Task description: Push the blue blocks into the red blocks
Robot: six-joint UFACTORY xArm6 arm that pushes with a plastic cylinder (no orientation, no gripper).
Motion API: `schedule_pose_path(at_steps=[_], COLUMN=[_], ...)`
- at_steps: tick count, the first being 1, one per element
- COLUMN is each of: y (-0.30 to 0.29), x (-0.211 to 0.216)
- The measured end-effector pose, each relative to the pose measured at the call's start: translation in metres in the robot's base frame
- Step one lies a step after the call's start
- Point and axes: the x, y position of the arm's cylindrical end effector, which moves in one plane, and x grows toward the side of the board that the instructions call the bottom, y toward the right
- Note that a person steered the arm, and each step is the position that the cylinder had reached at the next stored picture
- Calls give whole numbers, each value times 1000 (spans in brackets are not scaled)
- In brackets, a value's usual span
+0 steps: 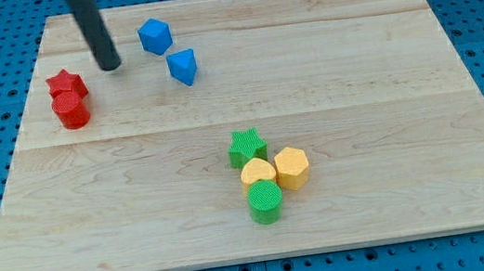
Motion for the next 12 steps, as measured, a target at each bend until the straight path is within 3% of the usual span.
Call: schedule_pose_path(at_steps=[1, 2, 3, 6, 8, 9, 11, 12], y=[-10, 44, 71, -57, 25, 35, -1, -4], x=[-74, -101, -69, 25, -44, -32, 35, 38])
